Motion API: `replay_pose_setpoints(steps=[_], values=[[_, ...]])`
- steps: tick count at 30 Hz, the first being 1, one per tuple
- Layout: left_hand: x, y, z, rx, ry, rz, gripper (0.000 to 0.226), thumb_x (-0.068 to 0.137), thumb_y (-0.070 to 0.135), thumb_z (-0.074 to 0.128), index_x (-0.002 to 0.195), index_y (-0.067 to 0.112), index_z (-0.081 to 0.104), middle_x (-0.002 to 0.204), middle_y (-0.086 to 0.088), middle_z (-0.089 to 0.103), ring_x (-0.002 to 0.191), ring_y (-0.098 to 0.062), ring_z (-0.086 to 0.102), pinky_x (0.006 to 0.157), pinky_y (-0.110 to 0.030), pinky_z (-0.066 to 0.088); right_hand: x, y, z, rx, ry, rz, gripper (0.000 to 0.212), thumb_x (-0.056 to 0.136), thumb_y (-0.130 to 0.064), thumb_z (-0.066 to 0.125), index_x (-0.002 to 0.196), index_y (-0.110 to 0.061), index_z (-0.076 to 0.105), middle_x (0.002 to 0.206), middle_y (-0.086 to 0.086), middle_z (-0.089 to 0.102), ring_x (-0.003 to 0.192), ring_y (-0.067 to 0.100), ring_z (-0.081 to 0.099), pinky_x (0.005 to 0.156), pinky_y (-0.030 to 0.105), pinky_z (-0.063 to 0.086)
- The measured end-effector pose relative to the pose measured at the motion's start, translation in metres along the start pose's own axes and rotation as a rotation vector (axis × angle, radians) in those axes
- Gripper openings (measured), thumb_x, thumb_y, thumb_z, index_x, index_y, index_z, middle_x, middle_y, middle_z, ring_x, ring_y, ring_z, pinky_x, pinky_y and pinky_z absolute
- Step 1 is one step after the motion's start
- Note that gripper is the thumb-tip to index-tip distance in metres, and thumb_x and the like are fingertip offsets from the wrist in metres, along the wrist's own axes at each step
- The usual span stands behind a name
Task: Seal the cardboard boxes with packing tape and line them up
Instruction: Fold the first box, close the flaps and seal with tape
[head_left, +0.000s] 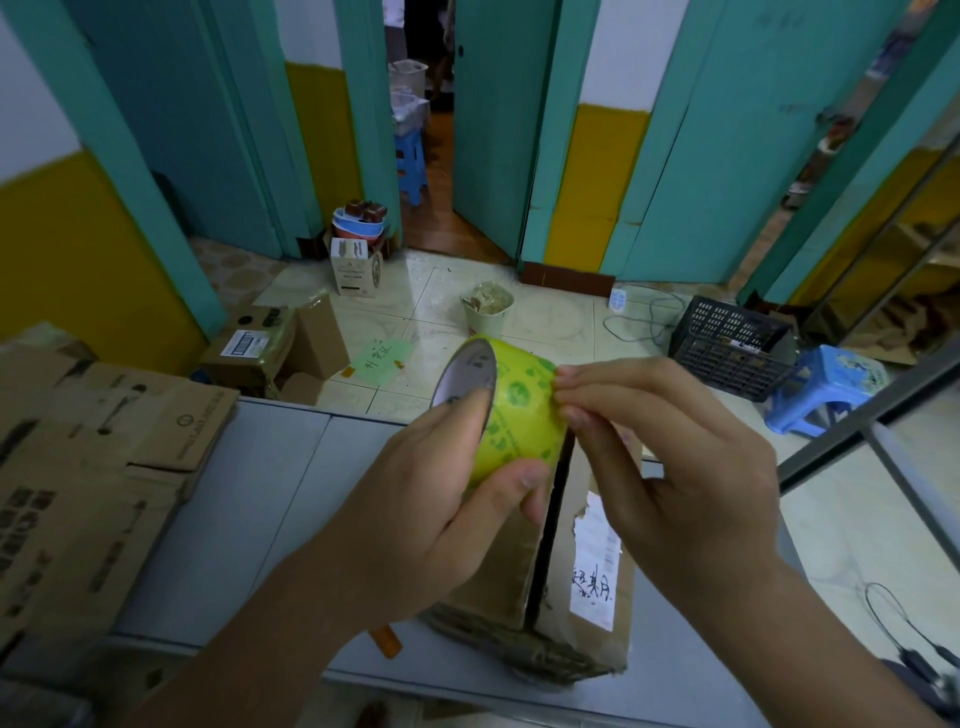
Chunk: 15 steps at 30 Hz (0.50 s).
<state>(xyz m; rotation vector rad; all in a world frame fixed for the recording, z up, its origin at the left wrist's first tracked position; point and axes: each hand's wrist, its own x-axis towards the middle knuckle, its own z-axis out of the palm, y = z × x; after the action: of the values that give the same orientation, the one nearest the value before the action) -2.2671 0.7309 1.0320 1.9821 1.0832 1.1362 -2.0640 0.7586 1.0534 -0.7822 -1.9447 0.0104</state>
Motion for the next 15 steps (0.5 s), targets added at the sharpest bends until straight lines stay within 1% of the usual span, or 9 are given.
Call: replay_pose_setpoints(steps=[3,5,7,10,13,15], values=[[-0.0011,-0.0014,-0.0017,0.018,-0.011,-0.014,0.029,0.109,0.049,0.046,0.114,0.022,0.056,0.082,-0.003,0.067,0.082,-0.029,0.067,0.079,-0.056,0.054,-0.0003,-0.0001,0.0014,-0.016,-0.039,-0.007,0.007,0.094,0.002,0.072,0.099,0.003,0.078,0.106,0.011,0.073,0.106,0.016,0.071,0.097,0.02,0.051],[-0.0029,-0.0027,-0.0016,0.034,-0.004,0.006,0.027,0.109,0.046,0.047,0.115,0.021,0.056,0.083,0.001,0.068,0.081,-0.026,0.067,0.078,-0.054,0.054,-0.0013,0.0,0.0014,-0.005,-0.069,-0.011,0.007,0.094,0.003,0.072,0.099,0.003,0.077,0.106,0.012,0.072,0.105,0.018,0.07,0.097,0.02,0.05],[-0.0039,-0.0027,-0.0009,0.035,0.004,0.026,0.024,0.11,0.042,0.048,0.113,0.021,0.058,0.084,0.005,0.07,0.08,-0.022,0.066,0.077,-0.051,0.054,-0.0024,0.0004,0.0005,0.009,-0.088,-0.016,0.007,0.094,0.004,0.072,0.1,0.004,0.075,0.106,0.013,0.072,0.106,0.019,0.07,0.097,0.022,0.051],[-0.0043,-0.0024,0.0007,0.013,0.015,0.026,0.024,0.11,0.042,0.047,0.11,0.022,0.059,0.084,0.005,0.07,0.08,-0.022,0.066,0.076,-0.051,0.055,-0.0032,0.0012,-0.0002,0.017,-0.086,-0.021,0.006,0.094,0.004,0.071,0.099,0.004,0.074,0.106,0.012,0.071,0.106,0.019,0.069,0.097,0.022,0.051],[-0.0052,-0.0028,0.0029,0.002,0.021,0.013,0.032,0.111,0.043,0.046,0.107,0.017,0.063,0.083,0.002,0.069,0.08,-0.027,0.067,0.075,-0.054,0.054,-0.0041,0.0016,0.0009,0.026,-0.079,-0.026,0.005,0.095,0.004,0.069,0.098,0.004,0.073,0.105,0.012,0.07,0.106,0.019,0.068,0.095,0.023,0.052],[-0.0059,-0.003,0.0039,0.016,0.032,0.024,0.038,0.111,0.042,0.046,0.103,0.01,0.066,0.082,0.002,0.069,0.079,-0.026,0.067,0.075,-0.054,0.055,-0.0055,0.0013,0.002,0.034,-0.069,-0.024,0.005,0.096,0.003,0.068,0.098,0.004,0.072,0.104,0.012,0.07,0.106,0.019,0.068,0.096,0.022,0.05]])
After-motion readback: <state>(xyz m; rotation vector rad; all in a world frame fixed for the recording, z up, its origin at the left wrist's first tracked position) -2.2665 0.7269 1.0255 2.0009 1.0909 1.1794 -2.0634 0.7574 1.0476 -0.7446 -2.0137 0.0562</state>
